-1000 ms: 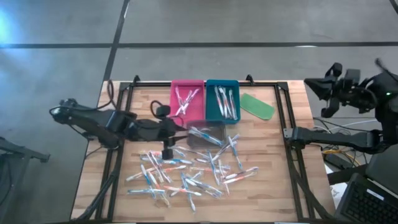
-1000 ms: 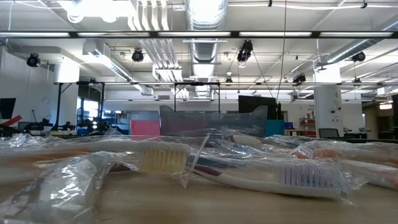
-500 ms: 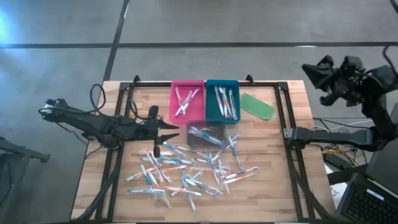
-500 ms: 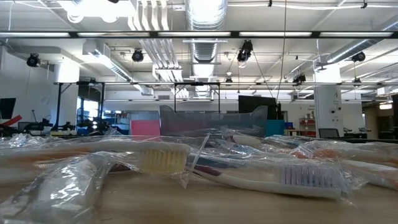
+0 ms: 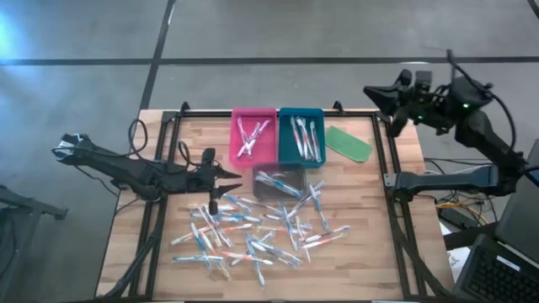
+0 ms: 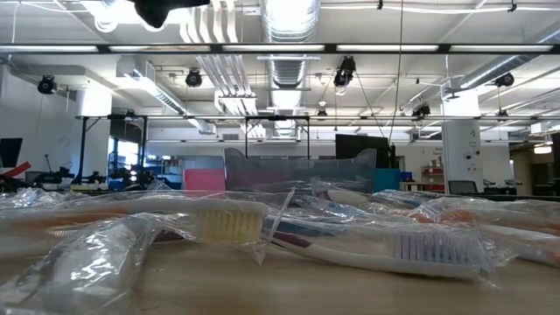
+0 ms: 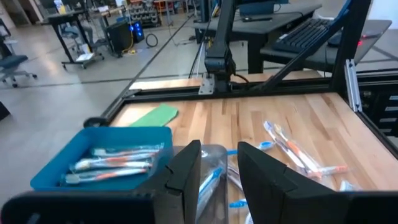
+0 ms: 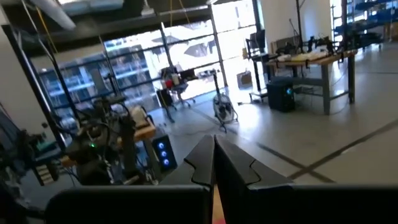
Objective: Pick & Place Toothbrushes
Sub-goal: Put the orange toothbrush into the blue bin
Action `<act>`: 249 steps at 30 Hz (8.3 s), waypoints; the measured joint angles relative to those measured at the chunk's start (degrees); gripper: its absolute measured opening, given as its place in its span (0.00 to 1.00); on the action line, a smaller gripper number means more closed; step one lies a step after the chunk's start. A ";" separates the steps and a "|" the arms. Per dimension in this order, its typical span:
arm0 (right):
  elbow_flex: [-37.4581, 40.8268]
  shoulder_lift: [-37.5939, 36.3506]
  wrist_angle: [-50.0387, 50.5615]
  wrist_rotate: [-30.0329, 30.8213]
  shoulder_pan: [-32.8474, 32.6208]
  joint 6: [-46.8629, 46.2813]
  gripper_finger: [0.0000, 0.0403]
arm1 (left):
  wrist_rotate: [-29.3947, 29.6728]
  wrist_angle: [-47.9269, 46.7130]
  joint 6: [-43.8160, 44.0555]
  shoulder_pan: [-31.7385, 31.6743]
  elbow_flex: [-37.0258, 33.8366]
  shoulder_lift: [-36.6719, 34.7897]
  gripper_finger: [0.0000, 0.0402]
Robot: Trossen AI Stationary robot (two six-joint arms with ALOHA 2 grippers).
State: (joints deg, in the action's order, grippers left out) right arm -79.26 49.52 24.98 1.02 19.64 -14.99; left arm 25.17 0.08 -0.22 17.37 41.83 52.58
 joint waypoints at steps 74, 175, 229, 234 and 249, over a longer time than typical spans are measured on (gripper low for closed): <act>17.66 18.15 21.83 39.71 -62.60 -22.39 0.02 | -26.70 -29.52 24.22 13.73 19.57 39.97 0.28; 38.56 17.84 -30.00 55.74 -57.87 6.06 0.04 | -27.51 42.61 -12.01 -8.70 0.72 27.09 0.01; 34.80 36.59 -72.51 31.40 -43.53 28.69 0.27 | -29.18 53.48 -13.04 -8.63 -1.63 31.54 0.01; 34.80 37.00 -72.43 31.32 -43.15 28.58 0.19 | -29.18 53.48 -13.04 -8.63 -1.63 31.54 0.01; 34.80 37.11 -71.86 31.31 -43.23 29.12 0.05 | -29.12 51.92 -10.74 -8.61 -1.65 31.54 0.06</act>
State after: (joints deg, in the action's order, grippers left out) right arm -44.47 86.63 -46.87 32.33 -23.59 14.13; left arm -3.95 52.00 -10.96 8.75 40.18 84.12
